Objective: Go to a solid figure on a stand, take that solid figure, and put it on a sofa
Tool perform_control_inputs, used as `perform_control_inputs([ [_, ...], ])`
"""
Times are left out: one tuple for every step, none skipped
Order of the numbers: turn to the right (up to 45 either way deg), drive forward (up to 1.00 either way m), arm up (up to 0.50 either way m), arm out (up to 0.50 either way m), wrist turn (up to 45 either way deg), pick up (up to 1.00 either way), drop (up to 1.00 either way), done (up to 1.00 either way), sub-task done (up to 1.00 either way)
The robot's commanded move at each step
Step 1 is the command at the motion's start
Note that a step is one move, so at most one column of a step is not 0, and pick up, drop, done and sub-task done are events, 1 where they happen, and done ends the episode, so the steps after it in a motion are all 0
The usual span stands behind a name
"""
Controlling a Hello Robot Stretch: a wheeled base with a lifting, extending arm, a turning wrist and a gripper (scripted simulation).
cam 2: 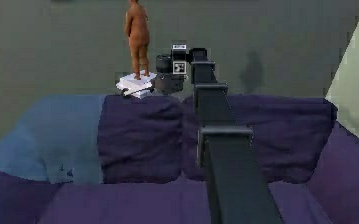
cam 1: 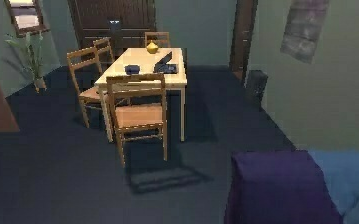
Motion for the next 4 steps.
perform_control_inputs([
  [33.0,0.0,0.0,0.0,0.0,0.0,0.0,0.0,0.0],
  [0.0,0.0,0.0,0.0,-45.0,0.0,0.0,0.0,0.0],
  [0.0,0.0,0.0,0.0,-12.0,0.0,0.0,0.0,0.0],
  [0.0,0.0,0.0,-0.02,0.0,0.0,0.0,0.0,0.0],
])
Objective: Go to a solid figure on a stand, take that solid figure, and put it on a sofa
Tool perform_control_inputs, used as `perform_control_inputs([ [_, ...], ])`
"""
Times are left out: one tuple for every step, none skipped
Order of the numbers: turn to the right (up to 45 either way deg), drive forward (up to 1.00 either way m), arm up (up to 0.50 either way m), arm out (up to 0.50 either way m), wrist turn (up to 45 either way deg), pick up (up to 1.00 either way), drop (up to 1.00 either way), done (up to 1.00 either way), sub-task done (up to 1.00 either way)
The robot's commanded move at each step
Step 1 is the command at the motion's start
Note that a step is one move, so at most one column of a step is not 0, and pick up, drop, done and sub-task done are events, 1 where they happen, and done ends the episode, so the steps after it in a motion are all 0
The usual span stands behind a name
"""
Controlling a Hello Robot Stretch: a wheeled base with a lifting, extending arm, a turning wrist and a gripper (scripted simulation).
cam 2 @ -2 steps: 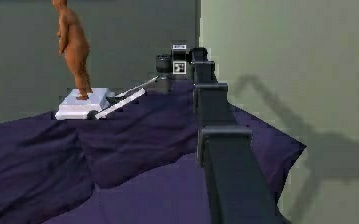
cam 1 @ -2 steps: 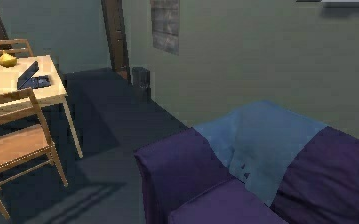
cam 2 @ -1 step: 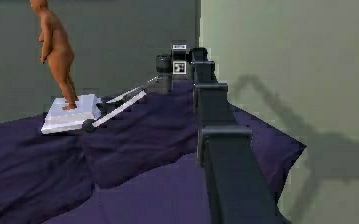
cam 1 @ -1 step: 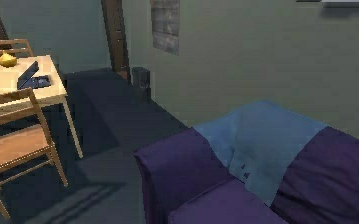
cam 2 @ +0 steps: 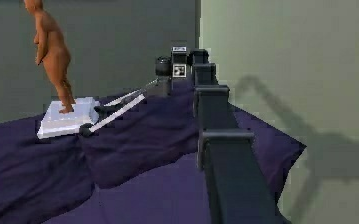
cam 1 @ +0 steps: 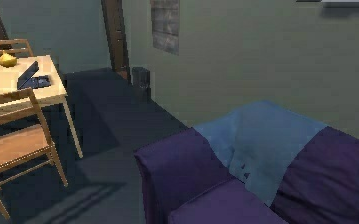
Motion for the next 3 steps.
perform_control_inputs([
  [0.0,0.0,-0.34,0.0,0.0,0.0,0.0,0.0,0.0],
  [0.0,0.0,-0.32,0.0,0.0,0.0,0.0,0.0,0.0],
  [0.0,0.0,0.0,0.0,0.0,0.0,1.0,0.0,0.0],
])
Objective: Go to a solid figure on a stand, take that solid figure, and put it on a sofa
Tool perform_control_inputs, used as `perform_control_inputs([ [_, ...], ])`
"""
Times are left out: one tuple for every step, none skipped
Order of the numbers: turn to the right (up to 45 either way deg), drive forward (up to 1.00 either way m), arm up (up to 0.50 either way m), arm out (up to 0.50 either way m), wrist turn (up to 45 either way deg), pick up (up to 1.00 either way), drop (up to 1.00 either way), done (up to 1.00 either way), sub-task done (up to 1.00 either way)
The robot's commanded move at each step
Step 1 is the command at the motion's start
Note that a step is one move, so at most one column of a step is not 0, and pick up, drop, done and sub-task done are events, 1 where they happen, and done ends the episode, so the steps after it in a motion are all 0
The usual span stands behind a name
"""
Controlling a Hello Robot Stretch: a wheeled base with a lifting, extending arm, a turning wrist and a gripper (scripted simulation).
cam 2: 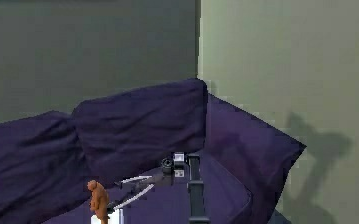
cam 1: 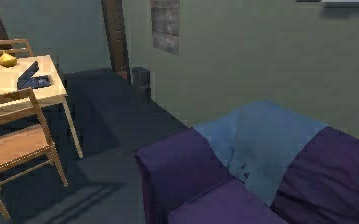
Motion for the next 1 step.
perform_control_inputs([
  [0.0,0.0,0.1,0.0,0.0,0.0,0.0,0.0,0.0],
])
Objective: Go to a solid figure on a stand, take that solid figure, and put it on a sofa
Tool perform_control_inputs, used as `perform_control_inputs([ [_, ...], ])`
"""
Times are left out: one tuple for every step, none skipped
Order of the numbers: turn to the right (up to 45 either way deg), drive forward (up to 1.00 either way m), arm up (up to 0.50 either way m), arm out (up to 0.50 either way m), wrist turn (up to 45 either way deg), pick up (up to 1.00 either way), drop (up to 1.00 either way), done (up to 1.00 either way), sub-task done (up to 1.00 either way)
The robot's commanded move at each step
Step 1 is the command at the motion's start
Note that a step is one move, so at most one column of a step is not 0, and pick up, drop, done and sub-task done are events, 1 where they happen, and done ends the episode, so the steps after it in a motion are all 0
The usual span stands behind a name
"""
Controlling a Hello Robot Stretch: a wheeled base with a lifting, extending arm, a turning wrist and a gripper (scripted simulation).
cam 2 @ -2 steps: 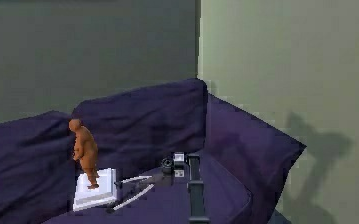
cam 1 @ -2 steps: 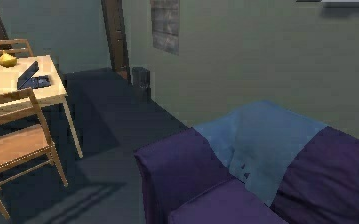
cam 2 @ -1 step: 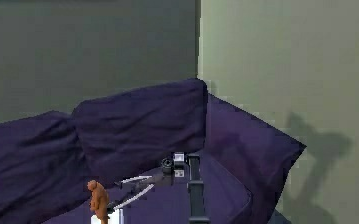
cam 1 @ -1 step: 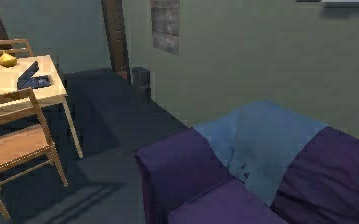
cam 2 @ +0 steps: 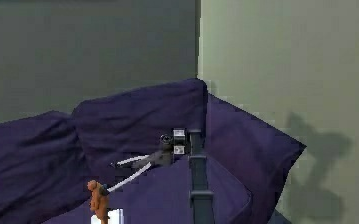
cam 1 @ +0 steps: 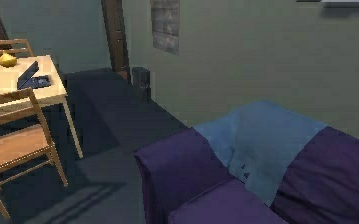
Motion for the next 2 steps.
perform_control_inputs([
  [0.0,0.0,0.0,-0.08,0.0,0.0,0.0,0.0,0.0],
  [0.0,0.0,0.0,0.0,0.0,0.0,0.0,1.0,0.0],
])
